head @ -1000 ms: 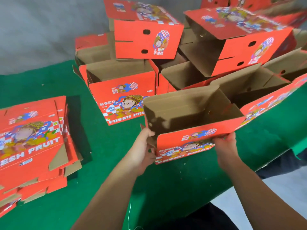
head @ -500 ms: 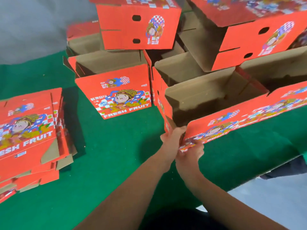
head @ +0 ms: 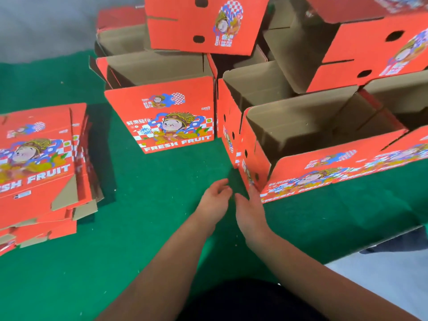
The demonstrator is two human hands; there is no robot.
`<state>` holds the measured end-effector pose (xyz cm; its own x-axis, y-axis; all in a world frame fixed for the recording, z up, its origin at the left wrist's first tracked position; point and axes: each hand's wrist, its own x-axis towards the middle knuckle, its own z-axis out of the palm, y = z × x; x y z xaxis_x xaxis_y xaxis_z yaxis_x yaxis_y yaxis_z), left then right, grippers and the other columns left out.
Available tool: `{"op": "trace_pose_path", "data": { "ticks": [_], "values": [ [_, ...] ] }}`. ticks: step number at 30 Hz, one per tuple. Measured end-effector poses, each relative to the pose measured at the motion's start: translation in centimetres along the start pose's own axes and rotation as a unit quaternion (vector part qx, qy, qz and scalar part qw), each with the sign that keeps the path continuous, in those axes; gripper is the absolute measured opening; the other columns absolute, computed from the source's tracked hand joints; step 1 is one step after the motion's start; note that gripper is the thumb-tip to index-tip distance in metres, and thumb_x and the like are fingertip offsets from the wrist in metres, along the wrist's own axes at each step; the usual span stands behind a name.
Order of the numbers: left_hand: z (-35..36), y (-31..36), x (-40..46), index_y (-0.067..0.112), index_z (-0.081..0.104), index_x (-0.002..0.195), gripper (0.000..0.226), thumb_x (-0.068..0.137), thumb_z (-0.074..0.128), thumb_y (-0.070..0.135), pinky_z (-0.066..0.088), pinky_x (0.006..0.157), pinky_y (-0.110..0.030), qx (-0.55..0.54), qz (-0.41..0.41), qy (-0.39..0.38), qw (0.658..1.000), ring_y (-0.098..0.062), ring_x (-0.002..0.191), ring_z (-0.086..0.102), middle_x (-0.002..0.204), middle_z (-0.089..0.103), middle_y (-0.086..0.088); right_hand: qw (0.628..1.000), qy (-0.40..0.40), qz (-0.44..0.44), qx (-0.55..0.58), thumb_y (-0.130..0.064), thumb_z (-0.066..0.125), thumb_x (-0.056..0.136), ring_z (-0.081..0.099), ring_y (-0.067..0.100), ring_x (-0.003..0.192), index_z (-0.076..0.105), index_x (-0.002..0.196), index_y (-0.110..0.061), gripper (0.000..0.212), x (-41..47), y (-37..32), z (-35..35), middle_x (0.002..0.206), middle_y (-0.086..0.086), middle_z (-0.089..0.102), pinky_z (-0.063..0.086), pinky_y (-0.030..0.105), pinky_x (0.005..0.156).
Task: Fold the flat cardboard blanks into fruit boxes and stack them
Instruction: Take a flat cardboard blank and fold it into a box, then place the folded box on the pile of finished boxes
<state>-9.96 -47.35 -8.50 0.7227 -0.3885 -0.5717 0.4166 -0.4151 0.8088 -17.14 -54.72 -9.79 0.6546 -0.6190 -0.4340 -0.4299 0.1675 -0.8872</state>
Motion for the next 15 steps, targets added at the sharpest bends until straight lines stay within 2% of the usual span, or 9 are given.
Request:
{"op": "trace_pose_path", "data": {
  "ticks": [3,6,7,10,12,15],
  "values": [
    [-2.2,-0.7,-0.3,0.014,0.063,0.135,0.032,0.104,0.053,0.015,0.051,0.095,-0.026,-0.042,-0.016,0.013,0.999,-0.018,0.102,0.068,0.116,0.071,0.0,0.996,-0.067,0.052,-0.04,-0.009,0.051,0.098,0.033,0.019,0.151,0.019,0.163,-0.017,0.073,0.5,-1.2,1.9,0.166,0.007,0.03,0.029,0.04,0.124],
    [-4.9,-1.1,-1.2,0.015,0.063,0.13,0.028,0.105,0.051,0.013,0.051,0.107,-0.036,-0.067,0.001,0.031,0.997,-0.021,0.113,0.068,0.124,0.071,-0.008,0.988,-0.134,0.053,-0.048,-0.012,0.048,0.1,0.044,0.021,0.144,0.023,0.163,-0.017,0.067,0.0,-2.3,4.9,0.156,0.008,0.046,0.036,0.045,0.12],
    [-6.1,-1.2,-1.6,0.018,0.061,0.129,0.027,0.105,0.051,0.013,0.053,0.104,-0.037,-0.088,0.01,0.038,0.995,-0.022,0.114,0.069,0.124,0.071,-0.009,0.987,-0.146,0.047,-0.051,-0.014,0.048,0.101,0.047,0.022,0.142,0.022,0.163,-0.019,0.067,-0.3,-2.5,6.1,0.154,0.008,0.049,0.038,0.047,0.119],
    [-11.1,-1.8,-3.2,0.025,0.057,0.126,0.025,0.104,0.054,0.012,0.057,0.08,-0.023,-0.166,0.035,0.076,0.983,-0.013,0.101,0.074,0.115,0.075,-0.001,0.978,-0.193,0.026,-0.076,-0.014,0.045,0.103,0.052,0.022,0.137,0.02,0.162,-0.022,0.064,-1.5,-3.2,10.5,0.152,0.008,0.052,0.041,0.044,0.116],
    [-15.4,-2.8,-4.4,0.023,0.06,0.127,0.025,0.104,0.057,0.013,0.057,0.075,-0.018,-0.207,0.045,0.111,0.971,-0.009,0.097,0.074,0.109,0.077,0.004,0.969,-0.229,0.016,-0.093,-0.013,0.044,0.102,0.062,0.02,0.117,0.022,0.161,-0.026,0.065,-2.5,-3.5,14.0,0.142,0.004,0.059,0.05,0.036,0.102],
    [-22.2,-4.4,-6.1,0.026,0.059,0.132,0.03,0.103,0.059,0.019,0.054,0.081,-0.019,-0.223,0.052,0.18,0.957,-0.016,0.108,0.072,0.121,0.071,0.002,0.958,-0.263,0.016,-0.113,-0.019,0.048,0.101,0.063,0.015,0.089,0.016,0.162,-0.032,0.07,-4.4,-4.3,19.9,0.129,-0.002,0.062,0.052,0.028,0.076]
  ]
}}
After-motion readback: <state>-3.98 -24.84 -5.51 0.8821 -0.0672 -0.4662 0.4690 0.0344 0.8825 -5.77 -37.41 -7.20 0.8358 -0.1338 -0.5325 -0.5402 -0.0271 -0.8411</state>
